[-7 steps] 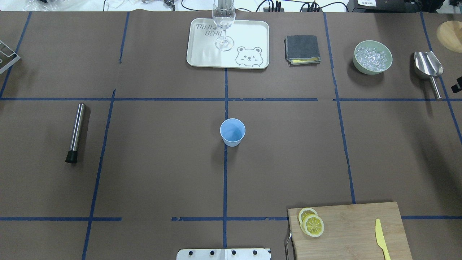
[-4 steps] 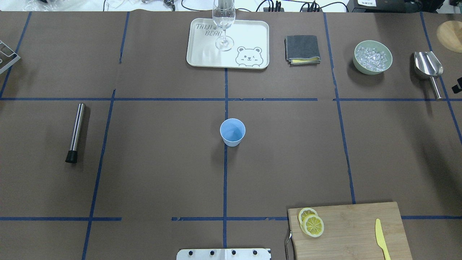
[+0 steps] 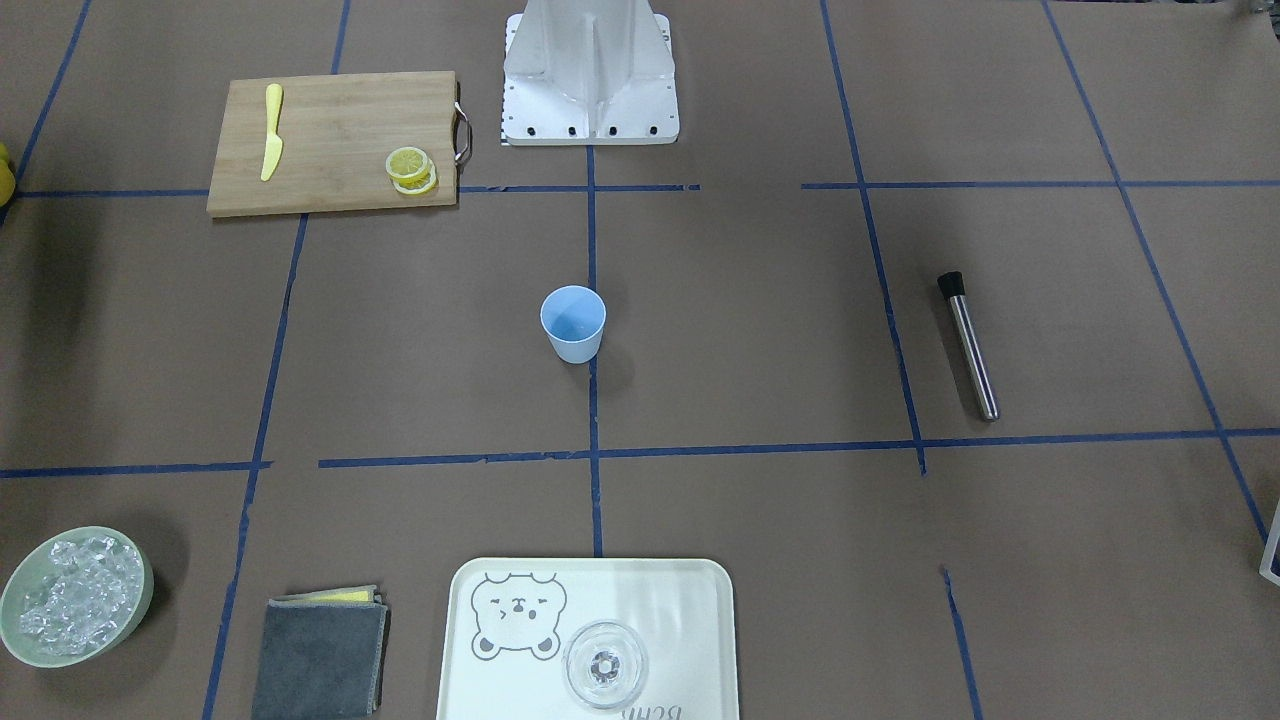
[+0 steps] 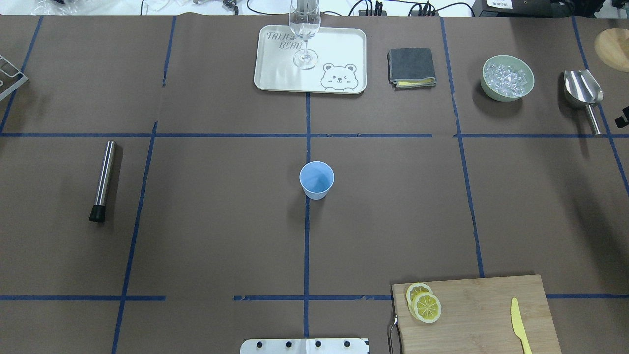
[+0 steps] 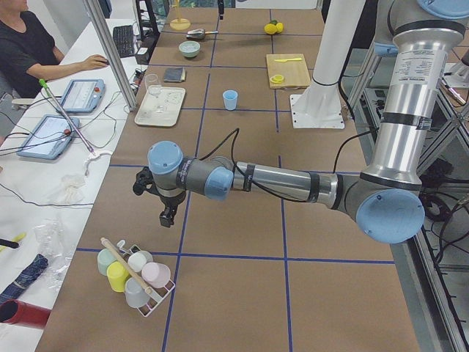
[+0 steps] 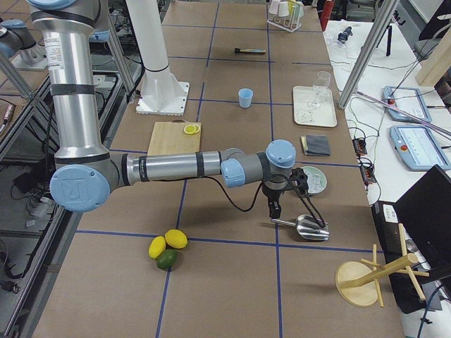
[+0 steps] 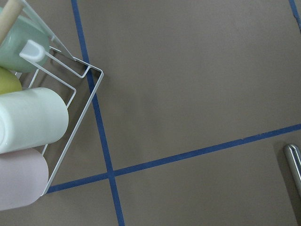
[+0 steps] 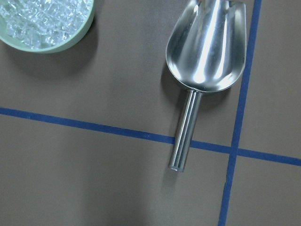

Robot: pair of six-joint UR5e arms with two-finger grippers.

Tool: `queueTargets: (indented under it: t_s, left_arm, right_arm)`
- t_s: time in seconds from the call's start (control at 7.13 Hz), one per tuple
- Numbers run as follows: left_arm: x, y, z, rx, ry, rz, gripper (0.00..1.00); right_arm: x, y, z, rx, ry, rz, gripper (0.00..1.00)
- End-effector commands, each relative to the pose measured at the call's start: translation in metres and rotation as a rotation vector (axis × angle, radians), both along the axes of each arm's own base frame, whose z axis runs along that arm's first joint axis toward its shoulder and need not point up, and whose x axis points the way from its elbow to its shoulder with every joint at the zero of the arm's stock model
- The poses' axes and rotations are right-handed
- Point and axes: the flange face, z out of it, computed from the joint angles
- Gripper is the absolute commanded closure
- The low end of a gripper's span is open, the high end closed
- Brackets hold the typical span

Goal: Squeeze lemon into cup
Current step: 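Move the right gripper down toward the lemon slices on the cutting board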

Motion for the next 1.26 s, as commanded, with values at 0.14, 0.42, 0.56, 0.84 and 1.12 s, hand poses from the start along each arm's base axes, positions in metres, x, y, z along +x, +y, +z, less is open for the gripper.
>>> queueTargets:
  t_s: [0.14,0.42,0.56,0.84,1.12]
  left_arm:
    - [0.05,0.0,-0.035,0.084,0.012,0.083,0.0]
    - [0.051,-0.001,-0.039,0.077,0.019,0.068,0.0]
    - [0.051,-0.003,-0.034,0.069,0.017,0.07,0.0]
    - [0.053,-0.004,-0.04,0.032,0.027,0.032,0.0]
    - [0.053,-0.004,-0.035,0.023,0.026,0.032,0.0]
  right_arm:
    - [-0.099,0.038,-0.058,-0.006,-0.103,0.021,0.0]
    - [-0.203,0.125,-0.155,-0.201,-0.174,0.109,0.0]
    - [-0.271,0.182,-0.193,-0.173,-0.149,0.129,0.0]
    - [-0.351,0.275,-0.223,-0.096,-0.137,0.137,0.0]
    - [-0.386,0.336,-0.228,-0.116,-0.135,0.118,0.0]
